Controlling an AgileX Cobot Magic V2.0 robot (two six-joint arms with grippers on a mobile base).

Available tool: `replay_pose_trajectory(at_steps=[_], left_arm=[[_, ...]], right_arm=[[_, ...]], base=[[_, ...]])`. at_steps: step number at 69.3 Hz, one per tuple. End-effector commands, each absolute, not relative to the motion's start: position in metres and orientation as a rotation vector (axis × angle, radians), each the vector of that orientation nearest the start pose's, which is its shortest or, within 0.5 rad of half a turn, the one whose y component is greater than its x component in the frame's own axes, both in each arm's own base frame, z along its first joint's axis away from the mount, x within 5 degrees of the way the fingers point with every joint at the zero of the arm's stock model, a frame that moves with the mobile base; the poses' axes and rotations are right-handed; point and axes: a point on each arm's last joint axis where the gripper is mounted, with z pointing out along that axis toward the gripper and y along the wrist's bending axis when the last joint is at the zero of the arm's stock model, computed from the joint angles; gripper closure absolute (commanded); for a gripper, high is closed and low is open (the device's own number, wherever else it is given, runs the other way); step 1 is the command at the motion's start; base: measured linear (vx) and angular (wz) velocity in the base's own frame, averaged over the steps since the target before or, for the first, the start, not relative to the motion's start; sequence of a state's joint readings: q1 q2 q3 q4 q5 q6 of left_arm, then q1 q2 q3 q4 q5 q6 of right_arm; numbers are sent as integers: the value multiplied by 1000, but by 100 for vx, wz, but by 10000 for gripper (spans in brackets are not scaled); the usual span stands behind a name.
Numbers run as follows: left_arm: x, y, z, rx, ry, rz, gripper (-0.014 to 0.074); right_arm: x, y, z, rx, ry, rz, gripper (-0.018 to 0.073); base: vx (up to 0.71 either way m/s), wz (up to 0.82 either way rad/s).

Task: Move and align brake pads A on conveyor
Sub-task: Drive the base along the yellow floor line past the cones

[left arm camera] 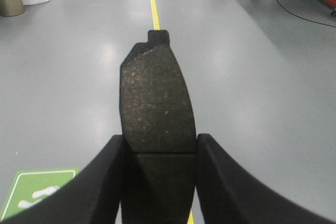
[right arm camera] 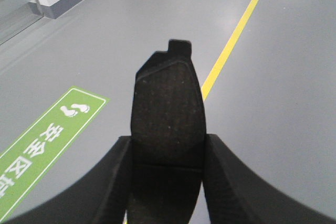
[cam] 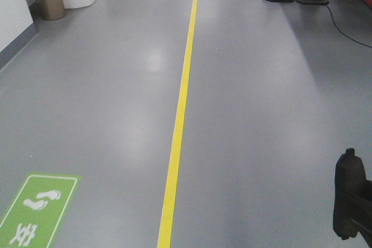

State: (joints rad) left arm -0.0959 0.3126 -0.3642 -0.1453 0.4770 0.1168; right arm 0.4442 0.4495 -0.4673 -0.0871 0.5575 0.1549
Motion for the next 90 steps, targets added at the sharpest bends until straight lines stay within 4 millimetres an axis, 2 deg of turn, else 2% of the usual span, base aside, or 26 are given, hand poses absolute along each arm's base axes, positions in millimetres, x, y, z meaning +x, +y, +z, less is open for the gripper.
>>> replay_pose_trajectory(at_steps=[1,37,90], left_arm=[[76,-13,291,104,1788,-150,603],[76,-13,291,104,1788,-150,603],[76,-13,291,104,1789,-151,603]], right_arm=[[87,37,306,-333,1887,295,564],[87,37,306,-332,1887,296,564],[88,37,305,-333,1890,295,564]], base=[[38,-11],[53,-16],[69,1]])
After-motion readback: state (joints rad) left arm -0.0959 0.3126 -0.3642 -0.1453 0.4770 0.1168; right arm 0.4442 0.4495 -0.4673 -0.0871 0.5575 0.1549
